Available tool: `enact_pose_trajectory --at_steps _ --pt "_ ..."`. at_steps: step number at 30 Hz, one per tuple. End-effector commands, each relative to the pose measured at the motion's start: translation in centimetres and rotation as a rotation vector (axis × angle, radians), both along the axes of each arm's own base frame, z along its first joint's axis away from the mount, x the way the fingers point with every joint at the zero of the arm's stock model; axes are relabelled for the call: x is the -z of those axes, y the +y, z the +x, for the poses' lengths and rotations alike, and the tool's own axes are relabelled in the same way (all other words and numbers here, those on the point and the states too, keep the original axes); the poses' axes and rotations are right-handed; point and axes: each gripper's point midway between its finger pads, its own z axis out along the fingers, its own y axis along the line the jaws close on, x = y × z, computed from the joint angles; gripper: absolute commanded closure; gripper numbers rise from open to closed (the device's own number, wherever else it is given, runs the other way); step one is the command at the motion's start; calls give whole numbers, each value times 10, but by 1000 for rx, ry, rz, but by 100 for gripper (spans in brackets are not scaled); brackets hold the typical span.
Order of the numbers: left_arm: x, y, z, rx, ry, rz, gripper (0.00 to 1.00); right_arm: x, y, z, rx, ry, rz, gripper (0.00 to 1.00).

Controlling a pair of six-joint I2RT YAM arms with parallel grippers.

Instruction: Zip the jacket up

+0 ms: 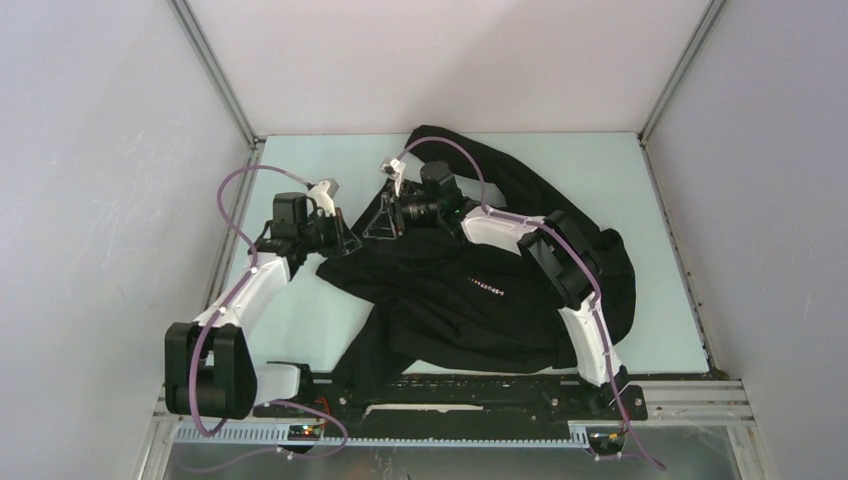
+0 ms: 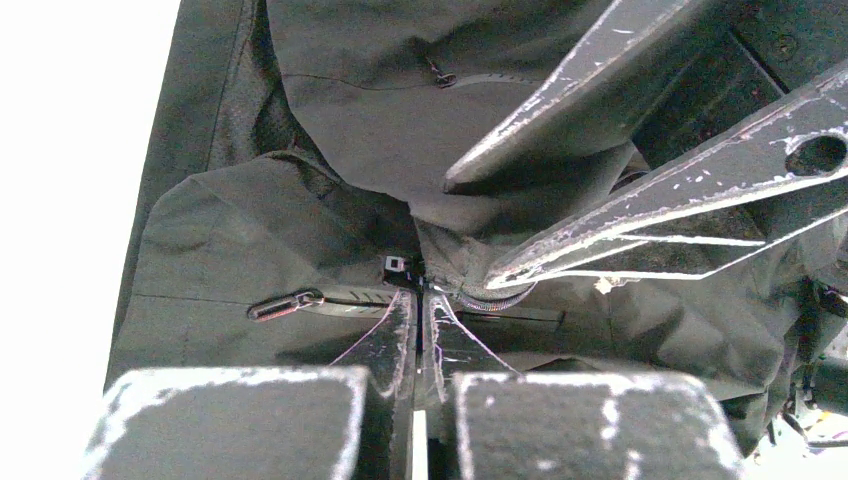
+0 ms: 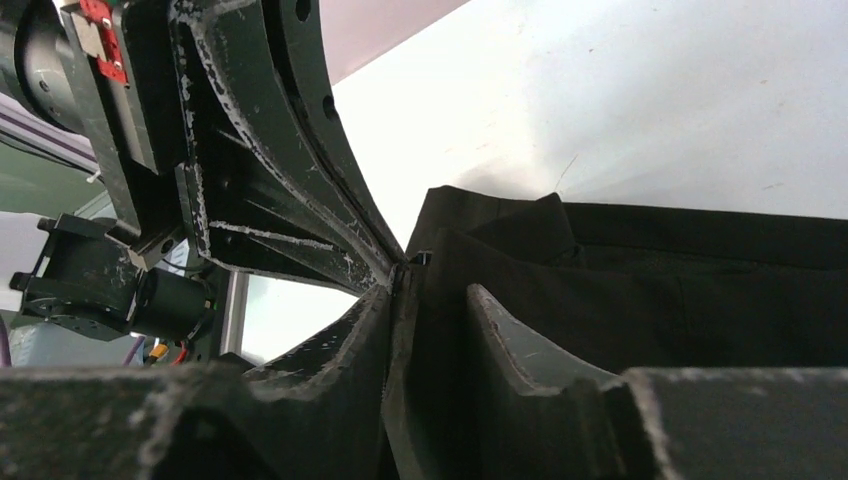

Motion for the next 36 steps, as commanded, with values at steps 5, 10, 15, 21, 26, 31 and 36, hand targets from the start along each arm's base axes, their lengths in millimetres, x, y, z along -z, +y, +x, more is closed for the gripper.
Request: enact_pose_trajectory --at_steps 5,10,15,21,26,31,36 --pt "-25 -4 7 23 -87 -19 100 -11 13 10 -14 -2 55 53" --pt "-20 1 6 1 -69 2 100 -6 10 26 74 -13 9 57" --pt "-13 1 6 -4 -39 1 100 -10 5 21 73 -43 -10 54" --pt "-13 0 6 -2 -43 -3 100 -4 11 19 54 -29 3 46" --pt "-14 0 7 -3 -47 -5 100 -5 21 6 -11 -6 40 50" --pt "-17 -1 7 -4 -60 -12 100 -15 24 -4 -67 47 113 72" --pt "-18 -1 7 -3 -61 -11 100 -28 14 5 -24 36 131 93"
